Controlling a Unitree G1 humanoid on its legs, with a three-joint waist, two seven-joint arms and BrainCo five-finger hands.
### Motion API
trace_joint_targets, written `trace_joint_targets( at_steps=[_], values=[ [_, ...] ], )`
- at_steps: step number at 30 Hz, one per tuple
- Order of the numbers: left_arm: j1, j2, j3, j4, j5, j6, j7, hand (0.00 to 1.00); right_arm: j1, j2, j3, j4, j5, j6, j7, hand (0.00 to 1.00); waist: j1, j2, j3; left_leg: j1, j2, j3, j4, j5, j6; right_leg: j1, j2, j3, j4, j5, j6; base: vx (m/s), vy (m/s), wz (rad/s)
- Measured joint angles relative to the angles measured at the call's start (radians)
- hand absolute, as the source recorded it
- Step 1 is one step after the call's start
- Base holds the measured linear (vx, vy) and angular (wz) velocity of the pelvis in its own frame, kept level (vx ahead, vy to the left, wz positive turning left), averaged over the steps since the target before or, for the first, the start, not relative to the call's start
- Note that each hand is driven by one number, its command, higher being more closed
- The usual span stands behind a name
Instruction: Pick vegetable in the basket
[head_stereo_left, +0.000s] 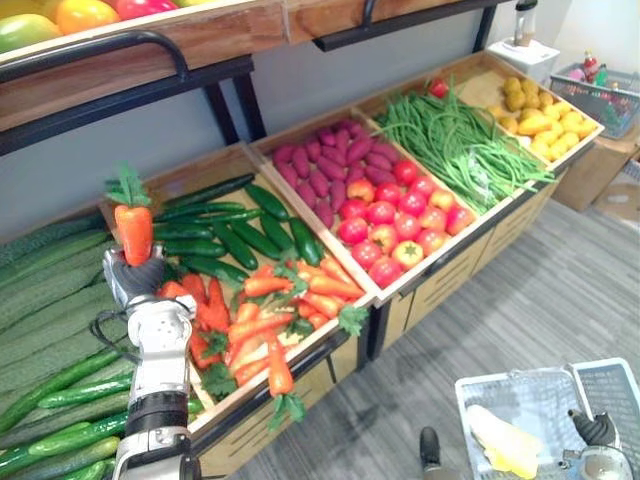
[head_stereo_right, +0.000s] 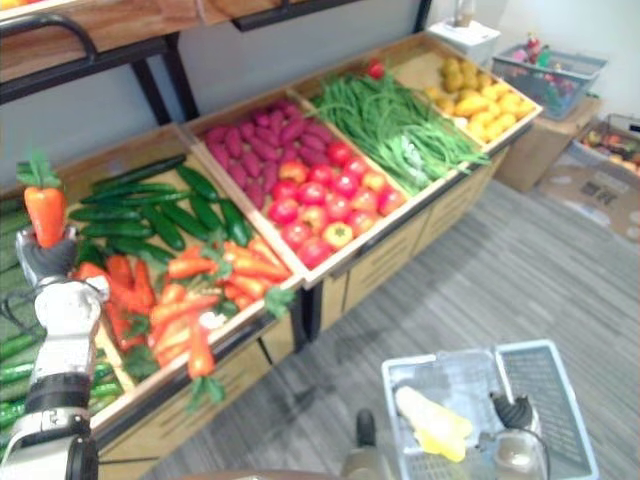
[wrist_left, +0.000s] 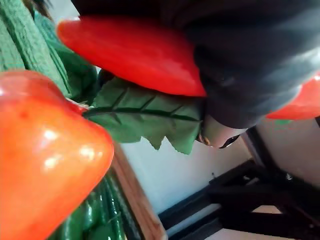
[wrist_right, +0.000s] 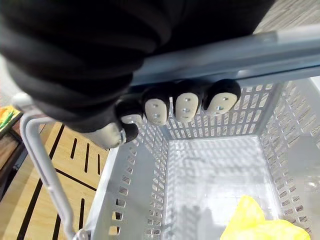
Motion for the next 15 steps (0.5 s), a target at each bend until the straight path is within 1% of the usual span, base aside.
trace_joint_targets(
  at_steps=[1,3,5,6,8,9,10,11,13,14,15],
  values=[
    [-0.003,-0.001,0.000,-0.010,-0.030,-0.001,0.012,1.00,-0.002,0.000,0.012,0.000,0.000,0.000,0.000,1.00,-0.007,0.000,0.000,-0.001,0.000,-0.007,0.000,0.000,0.000,0.001,-0.001,-0.006,0.000,0.000,0.000,0.00,0.000,0.08],
    [-0.004,-0.002,0.001,-0.035,-0.040,-0.010,0.015,1.00,-0.004,0.000,0.016,0.000,0.000,0.000,0.000,1.00,-0.017,0.000,0.000,-0.001,-0.001,-0.018,0.000,0.000,0.001,0.001,-0.004,-0.014,0.000,0.000,0.000,0.02,-0.017,0.10],
    [-0.004,-0.002,0.002,-0.080,-0.075,-0.013,0.025,1.00,-0.003,0.000,0.016,0.000,0.000,0.000,0.000,1.00,-0.019,0.000,0.000,0.000,-0.004,-0.019,0.000,0.000,0.001,0.003,-0.007,-0.014,0.000,0.000,0.000,0.01,-0.017,0.02],
    [-0.005,-0.002,0.002,-0.093,-0.074,-0.016,0.030,1.00,-0.003,0.000,0.016,0.000,0.000,0.000,0.000,1.00,-0.019,0.000,0.000,0.000,-0.006,-0.019,0.000,0.000,0.001,0.003,-0.009,-0.014,0.000,0.000,0.000,0.00,0.000,0.00],
    [-0.008,-0.002,0.003,-0.135,-0.077,-0.029,0.039,1.00,-0.002,0.000,0.016,0.004,0.000,0.000,0.000,1.00,-0.020,0.000,0.000,-0.001,-0.011,-0.021,0.000,0.000,0.002,0.004,-0.014,-0.014,0.000,0.000,0.000,-0.02,-0.014,0.01],
    [-0.016,-0.011,0.005,-0.160,-0.106,-0.042,0.046,1.00,-0.001,0.000,0.016,0.014,0.000,0.000,0.000,1.00,-0.018,-0.003,-0.002,-0.005,-0.012,-0.022,0.001,0.000,0.003,0.006,-0.015,-0.011,0.000,0.000,0.000,-0.04,-0.027,0.03],
    [-0.023,-0.020,0.011,-0.172,-0.119,-0.050,0.051,1.00,-0.001,0.000,0.016,0.020,0.000,0.000,0.000,1.00,-0.017,-0.004,-0.002,-0.006,-0.012,-0.023,0.001,0.000,0.005,0.006,-0.016,-0.011,0.000,0.000,0.000,-0.05,-0.047,0.05],
    [-0.038,-0.040,0.021,-0.199,-0.115,-0.056,0.072,1.00,-0.001,0.001,0.016,0.028,0.000,0.000,0.000,1.00,-0.016,-0.008,-0.005,-0.010,-0.012,-0.026,0.004,0.000,0.005,0.005,-0.016,-0.010,0.000,0.000,0.000,-0.03,-0.040,0.06],
    [-0.042,-0.044,0.020,-0.210,-0.146,-0.071,0.072,1.00,0.000,0.001,0.017,0.029,0.000,0.000,0.000,1.00,-0.017,-0.009,-0.005,-0.016,-0.011,-0.030,0.010,0.000,0.005,0.004,-0.016,-0.009,0.000,0.000,0.000,-0.03,-0.051,0.05],
    [-0.043,-0.049,0.020,-0.224,-0.183,-0.073,0.071,1.00,-0.001,0.001,0.017,0.029,0.000,0.000,0.000,1.00,-0.017,-0.010,-0.005,-0.019,-0.010,-0.031,0.012,0.000,0.005,0.002,-0.016,-0.009,0.000,0.000,0.000,-0.02,-0.050,0.03],
    [-0.044,-0.052,0.020,-0.230,-0.167,-0.066,0.074,1.00,-0.001,0.001,0.017,0.029,0.000,0.000,0.000,1.00,-0.017,-0.010,-0.005,-0.019,-0.010,-0.032,0.013,0.000,0.005,0.002,-0.016,-0.011,0.000,0.000,0.000,-0.02,-0.040,0.01]
  ],
)
